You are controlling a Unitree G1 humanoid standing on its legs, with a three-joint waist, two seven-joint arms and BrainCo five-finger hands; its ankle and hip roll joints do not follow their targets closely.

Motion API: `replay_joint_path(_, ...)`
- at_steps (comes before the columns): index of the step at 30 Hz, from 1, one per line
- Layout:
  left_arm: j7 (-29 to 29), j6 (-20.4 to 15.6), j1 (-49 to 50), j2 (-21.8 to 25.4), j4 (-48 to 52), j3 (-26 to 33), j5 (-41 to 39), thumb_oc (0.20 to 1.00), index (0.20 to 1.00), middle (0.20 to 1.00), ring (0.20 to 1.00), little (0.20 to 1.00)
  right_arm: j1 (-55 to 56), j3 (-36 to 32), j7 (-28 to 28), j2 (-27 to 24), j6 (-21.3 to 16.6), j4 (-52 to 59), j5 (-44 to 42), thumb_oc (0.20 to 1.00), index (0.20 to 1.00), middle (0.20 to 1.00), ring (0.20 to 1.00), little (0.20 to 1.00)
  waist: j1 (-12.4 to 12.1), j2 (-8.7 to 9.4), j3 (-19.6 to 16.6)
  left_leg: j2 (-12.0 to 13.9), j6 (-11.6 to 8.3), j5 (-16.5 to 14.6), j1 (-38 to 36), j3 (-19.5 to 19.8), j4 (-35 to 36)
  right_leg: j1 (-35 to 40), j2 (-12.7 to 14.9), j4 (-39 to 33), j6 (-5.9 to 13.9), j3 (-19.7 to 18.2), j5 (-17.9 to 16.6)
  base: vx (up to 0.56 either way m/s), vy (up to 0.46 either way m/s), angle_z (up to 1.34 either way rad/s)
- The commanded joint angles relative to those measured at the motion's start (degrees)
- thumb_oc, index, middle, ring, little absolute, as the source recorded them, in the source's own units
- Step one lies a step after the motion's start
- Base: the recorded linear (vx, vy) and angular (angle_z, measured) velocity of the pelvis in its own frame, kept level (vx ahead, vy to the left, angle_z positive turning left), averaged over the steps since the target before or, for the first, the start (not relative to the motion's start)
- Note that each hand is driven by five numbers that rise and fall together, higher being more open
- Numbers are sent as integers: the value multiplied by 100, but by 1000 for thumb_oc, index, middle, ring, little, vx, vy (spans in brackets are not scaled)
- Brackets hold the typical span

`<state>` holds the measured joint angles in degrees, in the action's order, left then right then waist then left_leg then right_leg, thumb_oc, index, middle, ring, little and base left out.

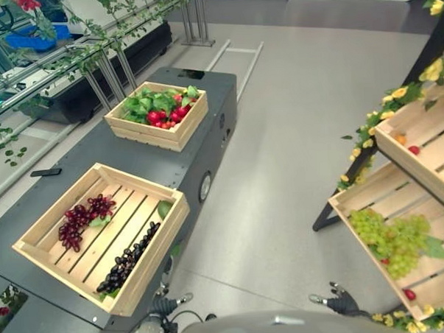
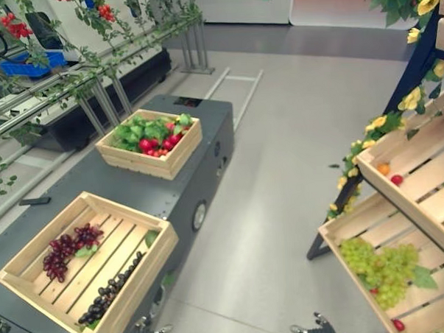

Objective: Pick up the fruits from the basket on one side to the basket on the other side

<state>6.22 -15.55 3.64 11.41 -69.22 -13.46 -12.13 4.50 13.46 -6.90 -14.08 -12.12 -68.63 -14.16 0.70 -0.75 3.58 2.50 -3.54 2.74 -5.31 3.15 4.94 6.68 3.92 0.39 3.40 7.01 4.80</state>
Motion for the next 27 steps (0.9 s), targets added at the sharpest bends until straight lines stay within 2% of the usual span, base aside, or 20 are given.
replay_joint_path(1,-1,-231,-478,-199,-131,47,-86,1000,1000,1000,1000,1000,-446,75,-111,17,-201,-6,-23,1000,1000,1000,1000,1000,23,266,176,-71,-15,-383,-183,-176,-91,-47,264,41,359,-146,-324,0,0,0)
replay_joint_path(4,43,-235,-512,-188,-125,23,-16,1000,1000,1000,1000,1000,-462,69,-130,10,-197,-15,-29,1000,1000,1000,1000,1000,41,251,173,-70,-13,-387,-192,-184,-86,-43,263,33,357,-155,-325,0,0,0)
replay_joint_path(6,87,-362,-529,-163,250,-69,-77,1000,1000,1000,1000,1000,-471,43,-170,-12,-213,16,-43,1000,1000,1000,1000,1000,58,238,170,-71,-15,-391,-201,-191,-83,-40,264,28,357,-166,-326,0,0,0)
replay_joint_path(7,27,-458,-498,-118,669,-114,-247,1000,1000,1000,1000,1000,-474,37,-213,-51,-231,100,-17,1000,1000,1000,1000,1000,63,227,164,-70,-17,-391,-196,-192,-82,-51,266,28,360,-169,-328,0,0,0)
replay_joint_path(8,-53,-602,-465,91,1529,-144,-484,1000,1000,1000,1000,1000,-464,-64,-249,-158,-359,691,-200,1000,1000,1000,1000,1000,81,215,164,-66,-25,-337,-143,-207,-92,-102,269,23,365,-191,-377,0,0,0)
replay_joint_path(9,-53,-602,-465,91,1529,-144,-484,1000,1000,1000,1000,1000,-463,-64,-249,-158,-359,691,-200,1000,1000,1000,1000,1000,81,215,164,-66,-25,-337,-143,-208,-92,-102,269,22,365,-191,-377,-33,4,-4)
replay_joint_path(11,-63,-706,-362,545,2900,-124,-408,1000,1000,1000,1000,1000,-398,-237,-414,-386,-484,1701,-92,1000,1000,1000,1000,1000,107,175,194,-59,-26,-326,-128,-230,-100,-146,270,52,375,-220,-382,-14,5,-8)
replay_joint_path(13,-40,-719,-339,709,3285,-87,-318,1000,1000,1000,1000,1000,-410,-277,-457,-486,-501,1968,4,1000,1000,1000,1000,1000,113,175,198,-57,-27,-333,-139,-249,-108,-149,269,65,380,-230,-381,0,-3,-11)
replay_joint_path(14,-14,-699,-325,964,4066,50,-238,1000,1000,1000,1000,1000,-485,-347,-495,-707,-508,2746,155,1000,1000,1000,1000,1000,112,171,196,-52,-27,-339,-150,-274,-113,-157,266,77,382,-241,-389,2,-7,-9)
replay_joint_path(16,-14,-699,-324,965,4066,50,-238,1000,1000,1000,1000,1000,-485,-347,-495,-707,-508,2747,155,1000,1000,1000,1000,1000,112,171,197,-52,-27,-339,-151,-275,-113,-156,266,77,382,-242,-389,-1,-6,-7)
replay_joint_path(19,-120,-732,-312,1286,5302,253,-325,1000,1000,1000,1000,1000,-562,-624,-551,-924,-570,3787,209,1000,1000,1000,1000,1000,102,177,164,-40,-27,-355,-179,-304,-107,-146,265,71,373,-262,-391,0,-4,-2)
replay_joint_path(21,-228,-789,-297,1325,5803,370,-468,1000,1000,1000,1000,1000,-587,-786,-470,-1020,-656,4344,153,1000,1000,1000,1000,1000,95,199,133,-24,-32,-361,-208,-315,-96,-113,262,37,362,-267,-387,0,0,0)
replay_joint_path(27,-406,-736,-288,1268,6448,456,-747,1000,1000,1000,1000,1000,-625,-927,-496,-1041,-644,4893,303,1000,1000,1000,1000,1000,68,233,111,-3,-37,-345,-223,-308,-102,-68,231,-6,317,-279,-395,1,-10,-1)
